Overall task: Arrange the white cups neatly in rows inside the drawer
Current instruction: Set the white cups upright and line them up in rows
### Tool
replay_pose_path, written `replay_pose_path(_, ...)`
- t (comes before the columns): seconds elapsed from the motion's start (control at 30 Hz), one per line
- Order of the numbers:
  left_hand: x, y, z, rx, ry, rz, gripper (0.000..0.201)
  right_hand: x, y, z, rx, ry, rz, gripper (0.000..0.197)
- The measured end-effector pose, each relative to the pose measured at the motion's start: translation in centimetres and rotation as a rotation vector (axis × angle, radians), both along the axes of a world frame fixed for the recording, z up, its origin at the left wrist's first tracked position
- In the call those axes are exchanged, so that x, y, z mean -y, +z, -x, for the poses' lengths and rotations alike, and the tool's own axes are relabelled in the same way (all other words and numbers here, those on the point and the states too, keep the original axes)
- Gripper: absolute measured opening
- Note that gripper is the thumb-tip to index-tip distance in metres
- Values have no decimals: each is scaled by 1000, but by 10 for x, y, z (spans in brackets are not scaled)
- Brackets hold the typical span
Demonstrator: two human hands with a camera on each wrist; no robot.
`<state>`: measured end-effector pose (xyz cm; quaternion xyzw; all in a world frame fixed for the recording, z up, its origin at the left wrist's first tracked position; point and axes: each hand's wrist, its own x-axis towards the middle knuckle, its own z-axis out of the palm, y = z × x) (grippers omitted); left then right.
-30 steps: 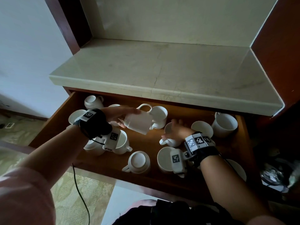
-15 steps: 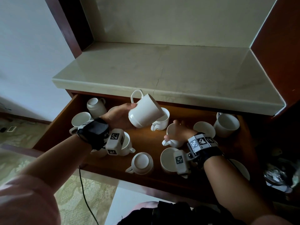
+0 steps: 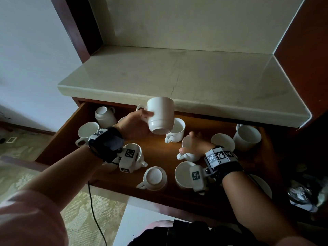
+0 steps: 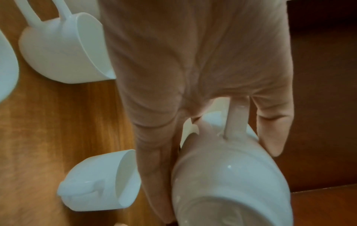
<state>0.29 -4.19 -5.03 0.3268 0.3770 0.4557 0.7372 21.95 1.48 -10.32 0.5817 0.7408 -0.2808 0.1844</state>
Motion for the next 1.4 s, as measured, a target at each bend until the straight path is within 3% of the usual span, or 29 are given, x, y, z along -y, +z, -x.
replay_pose_path(0.1, -2, -3, 6, -20, 41, -11, 65, 0, 0, 0, -8, -10, 0, 98)
replay_pose_path(0.27, -2, -4, 13, -100, 10, -11, 37, 2, 1, 1, -3, -25, -12, 97)
replay_pose_path(0.33, -1, -2, 15, -179, 14, 6, 32, 3, 5, 2, 1, -14, -22, 87)
replay_pose_path(0.47, -5, 2, 21, -475, -20, 6, 32, 7, 16, 0, 13, 69, -59, 62)
replay_pose_path(0.6, -7, 2, 24, -937, -45, -35, 29, 9, 19, -4, -3, 68, -62, 71)
replay_pose_path(0.77, -24, -8, 25, -1533, -252, -238, 36, 5, 9, -3, -39, 39, -50, 82)
replay_pose_path(0.83, -31, -11, 23, -1645, -323, -293, 37, 2, 3, -3, -48, 6, -53, 92)
replay_pose_path(1.0, -42, -19, 26, -1753, -438, -294, 39, -1, -7, -2, -62, -48, -51, 98)
replay_pose_path(1.4, -48, -45, 29, -1737, -518, -236, 44, -6, -16, -10, -140, -29, -38, 95)
